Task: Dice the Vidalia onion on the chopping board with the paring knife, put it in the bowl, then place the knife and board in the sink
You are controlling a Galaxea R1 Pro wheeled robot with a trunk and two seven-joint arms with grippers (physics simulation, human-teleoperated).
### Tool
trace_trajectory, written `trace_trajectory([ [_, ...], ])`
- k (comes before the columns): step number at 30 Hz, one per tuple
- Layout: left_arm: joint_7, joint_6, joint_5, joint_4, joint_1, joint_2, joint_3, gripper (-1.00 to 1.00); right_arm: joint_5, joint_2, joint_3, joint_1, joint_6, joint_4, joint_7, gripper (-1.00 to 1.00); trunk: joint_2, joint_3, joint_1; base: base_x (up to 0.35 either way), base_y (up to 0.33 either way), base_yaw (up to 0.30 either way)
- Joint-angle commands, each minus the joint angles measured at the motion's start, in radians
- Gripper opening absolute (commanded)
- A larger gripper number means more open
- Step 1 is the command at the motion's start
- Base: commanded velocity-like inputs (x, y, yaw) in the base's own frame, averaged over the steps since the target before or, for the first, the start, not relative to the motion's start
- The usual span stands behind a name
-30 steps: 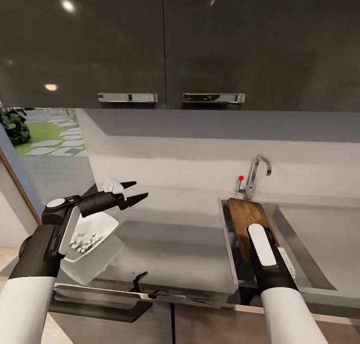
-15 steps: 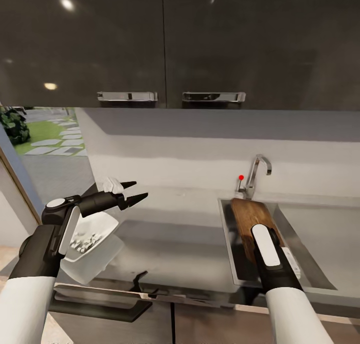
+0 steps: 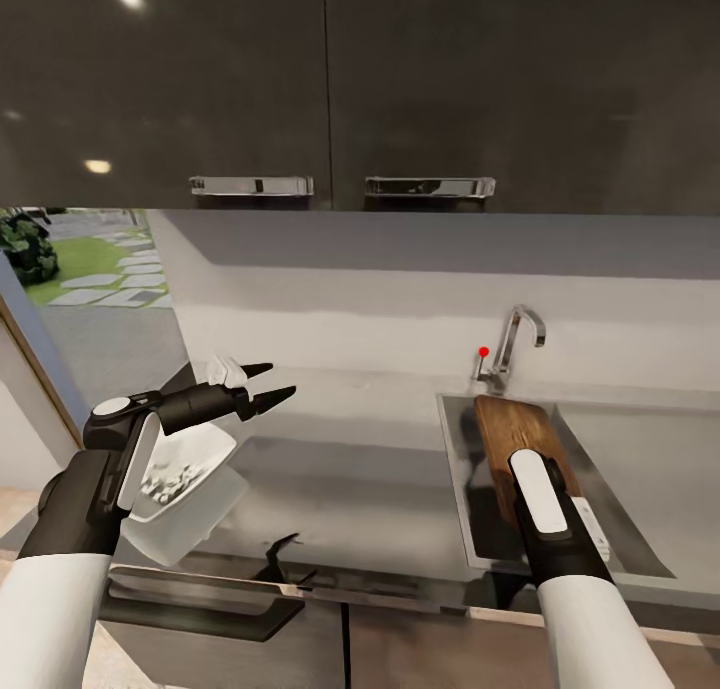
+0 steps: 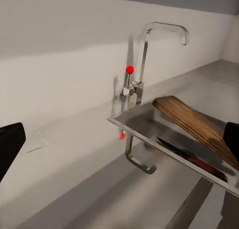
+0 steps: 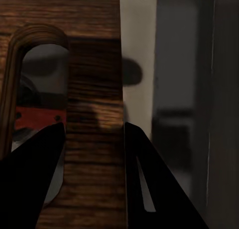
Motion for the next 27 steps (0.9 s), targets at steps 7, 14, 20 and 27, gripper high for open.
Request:
trace_trajectory([
  [7,-0.003,0.009,0.005,0.0,-0.001,0.0,0.0,1.0,0.0,0.001,-0.001,-0.001,-0.056,0.005,0.0,-1.0,-0.001,-0.002,0.0,0.0,0.0,0.0],
  [14,-0.002,0.009,0.005,0.0,-0.001,0.0,0.0,1.0,0.002,0.001,0.002,-0.001,-0.072,0.02,0.0,-1.0,-0.001,-0.002,0.0,0.027,0.0,0.0],
  [20,-0.003,0.009,0.005,0.0,-0.001,0.0,0.0,1.0,0.002,0.001,0.002,-0.001,-0.072,0.022,0.0,-1.0,-0.001,-0.002,0.0,0.078,0.0,0.0],
  [27,-0.003,0.009,0.005,0.0,-0.001,0.0,0.0,1.0,0.001,0.001,0.002,-0.001,-0.071,0.022,-0.001,-1.0,-0.001,-0.003,0.0,0.007,0.0,0.015],
])
